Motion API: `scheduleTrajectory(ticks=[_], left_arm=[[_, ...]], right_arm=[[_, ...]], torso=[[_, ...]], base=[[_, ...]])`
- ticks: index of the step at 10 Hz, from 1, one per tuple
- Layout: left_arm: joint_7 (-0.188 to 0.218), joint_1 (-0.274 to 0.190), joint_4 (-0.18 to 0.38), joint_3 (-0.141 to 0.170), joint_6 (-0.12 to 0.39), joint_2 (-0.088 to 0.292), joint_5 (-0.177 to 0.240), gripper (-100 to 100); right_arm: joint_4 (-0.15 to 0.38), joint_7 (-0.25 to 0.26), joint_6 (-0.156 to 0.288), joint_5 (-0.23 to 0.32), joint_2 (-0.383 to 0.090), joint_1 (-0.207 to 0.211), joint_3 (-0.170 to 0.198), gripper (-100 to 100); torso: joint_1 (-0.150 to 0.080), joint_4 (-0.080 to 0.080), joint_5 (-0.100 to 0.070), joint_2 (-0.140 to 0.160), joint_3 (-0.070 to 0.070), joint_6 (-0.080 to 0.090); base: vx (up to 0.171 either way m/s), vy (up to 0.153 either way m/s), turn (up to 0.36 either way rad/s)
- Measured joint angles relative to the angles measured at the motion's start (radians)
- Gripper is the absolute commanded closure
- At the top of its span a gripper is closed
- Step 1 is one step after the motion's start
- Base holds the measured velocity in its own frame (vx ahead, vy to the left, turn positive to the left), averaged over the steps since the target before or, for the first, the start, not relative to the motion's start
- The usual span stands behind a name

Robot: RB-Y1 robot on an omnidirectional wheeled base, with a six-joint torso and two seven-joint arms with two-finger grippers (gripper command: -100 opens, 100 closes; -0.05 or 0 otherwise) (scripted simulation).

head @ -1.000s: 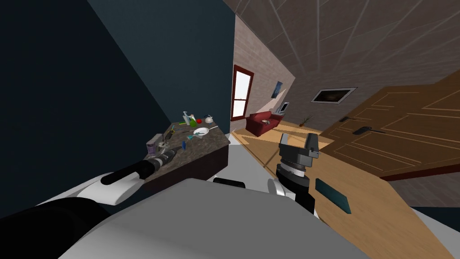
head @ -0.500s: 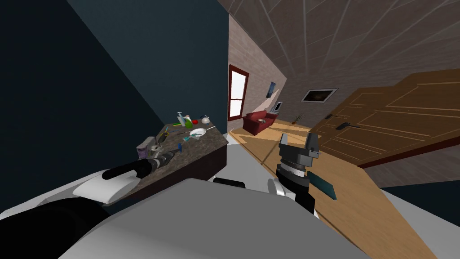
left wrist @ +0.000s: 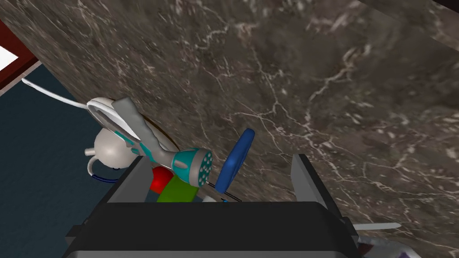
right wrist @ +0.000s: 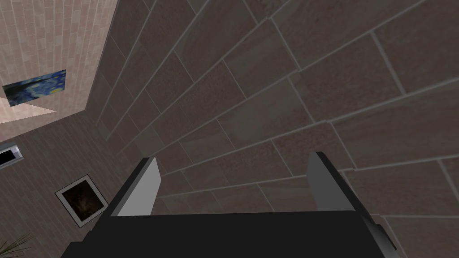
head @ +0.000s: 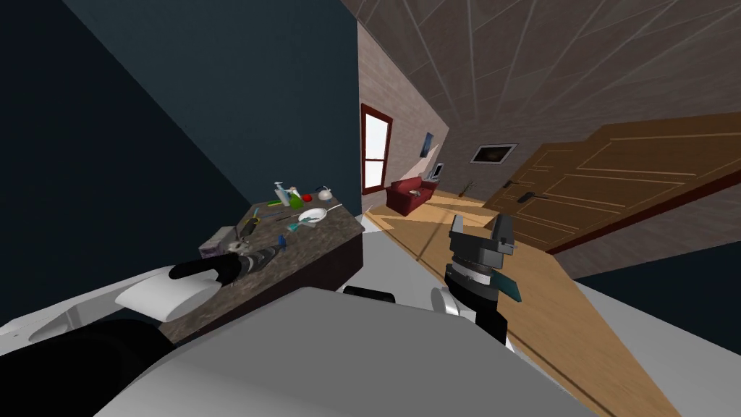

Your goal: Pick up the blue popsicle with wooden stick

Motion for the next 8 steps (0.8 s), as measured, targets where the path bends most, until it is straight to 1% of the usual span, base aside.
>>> scheduleTrajectory(ticks=[1,2,3,5,7,8], left_arm=[[0.000,0.002,0.006,0.000,0.014,0.021,0.015,-100],[-0.003,0.005,0.023,-0.006,0.027,0.053,0.041,-100],[-0.004,0.010,0.033,-0.010,0.054,0.082,0.067,-100],[-0.005,0.014,0.050,-0.022,0.086,0.127,0.098,-100],[-0.009,0.026,0.067,-0.024,0.107,0.175,0.137,-100],[-0.015,0.032,0.086,-0.029,0.122,0.208,0.171,-100]], right_arm=[[0.000,0.000,0.000,0.000,0.000,0.000,0.000,0],[0.000,0.000,0.000,0.000,0.000,0.000,0.000,0],[0.000,0.000,0.000,0.000,0.000,0.000,0.000,0],[0.000,0.000,0.000,0.000,0.000,0.000,0.000,0],[0.000,0.000,0.000,0.000,0.000,0.000,0.000,0],[0.000,0.000,0.000,0.000,0.000,0.000,0.000,0]], torso=[[0.000,0.000,0.000,0.000,0.000,-0.001],[0.000,0.000,0.000,0.000,0.000,0.000],[0.001,0.000,0.000,0.000,0.000,0.000],[0.001,0.000,0.000,0.000,0.000,0.000],[0.001,0.000,0.000,0.000,0.000,0.000],[0.002,0.000,0.001,0.000,0.000,0.000]], base=[[-0.008,0.033,-0.188],[-0.010,0.049,-0.276],[-0.012,0.050,-0.079],[-0.012,0.044,-0.119],[-0.007,0.055,-0.202],[-0.005,0.062,-0.094]])
